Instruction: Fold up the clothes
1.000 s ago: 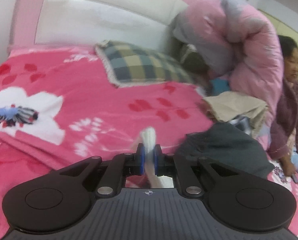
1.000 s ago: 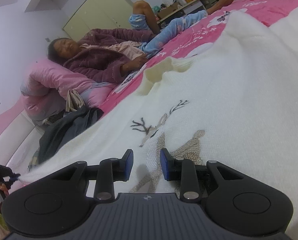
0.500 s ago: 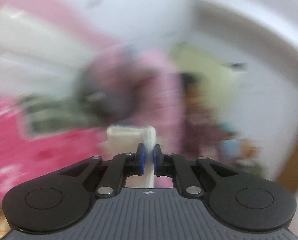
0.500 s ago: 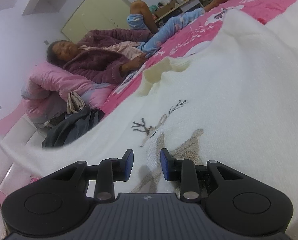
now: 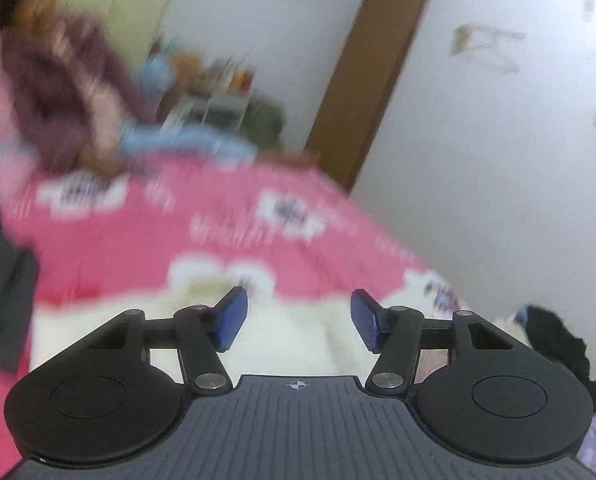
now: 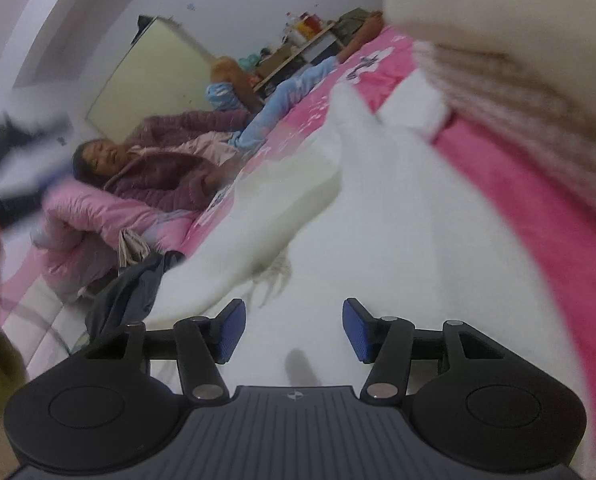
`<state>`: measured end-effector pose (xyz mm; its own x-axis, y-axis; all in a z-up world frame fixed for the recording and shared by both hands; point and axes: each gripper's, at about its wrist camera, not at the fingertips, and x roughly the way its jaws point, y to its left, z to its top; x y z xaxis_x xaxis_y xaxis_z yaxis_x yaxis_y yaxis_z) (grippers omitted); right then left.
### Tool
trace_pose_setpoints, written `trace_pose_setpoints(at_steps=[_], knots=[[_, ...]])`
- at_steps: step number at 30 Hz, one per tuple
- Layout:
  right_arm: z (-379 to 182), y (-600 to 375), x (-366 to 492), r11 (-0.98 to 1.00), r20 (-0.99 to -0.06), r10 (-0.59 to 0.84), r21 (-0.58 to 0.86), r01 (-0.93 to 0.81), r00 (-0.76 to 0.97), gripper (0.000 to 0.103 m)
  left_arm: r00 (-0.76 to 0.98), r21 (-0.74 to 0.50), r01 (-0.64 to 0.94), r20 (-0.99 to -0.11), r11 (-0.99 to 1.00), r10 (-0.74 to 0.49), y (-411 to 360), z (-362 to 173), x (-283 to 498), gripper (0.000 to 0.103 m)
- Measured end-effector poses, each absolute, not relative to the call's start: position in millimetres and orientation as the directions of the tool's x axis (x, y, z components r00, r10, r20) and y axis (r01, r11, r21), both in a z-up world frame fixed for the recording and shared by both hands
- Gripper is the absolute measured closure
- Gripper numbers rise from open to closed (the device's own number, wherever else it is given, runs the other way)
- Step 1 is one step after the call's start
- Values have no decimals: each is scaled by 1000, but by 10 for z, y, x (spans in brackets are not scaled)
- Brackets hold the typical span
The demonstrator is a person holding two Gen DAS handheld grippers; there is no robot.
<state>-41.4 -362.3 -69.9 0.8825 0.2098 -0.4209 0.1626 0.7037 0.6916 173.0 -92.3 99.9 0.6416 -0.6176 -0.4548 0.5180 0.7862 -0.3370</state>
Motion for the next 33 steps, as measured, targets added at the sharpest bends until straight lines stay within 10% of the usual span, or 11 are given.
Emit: trace_pose_setpoints(at_steps=[10, 19, 21, 23, 33], knots=[[-534, -3712, 227, 597, -409, 287, 784, 173, 866, 46, 894, 90, 204, -422, 975, -148, 347, 1354, 1534, 31], [-787, -3691, 1241, 552, -547, 162, 740, 384, 821, 40, 736, 139, 338, -655, 931, -170, 118, 66, 1472, 31], [-763, -3625, 1368, 596, -558, 110, 700, 394, 823, 49, 763, 228, 350, -631, 909, -136, -47, -175, 1535, 31], [-781, -3596, 1462, 614, -573, 66, 669, 420, 817, 92, 795, 316, 331, -601, 889, -83, -192, -383, 1606, 31], [-736, -3799, 1403, 632, -497, -29, 663, 401, 867, 95, 775, 128, 225, -625, 966, -98, 374, -617, 1724, 22]])
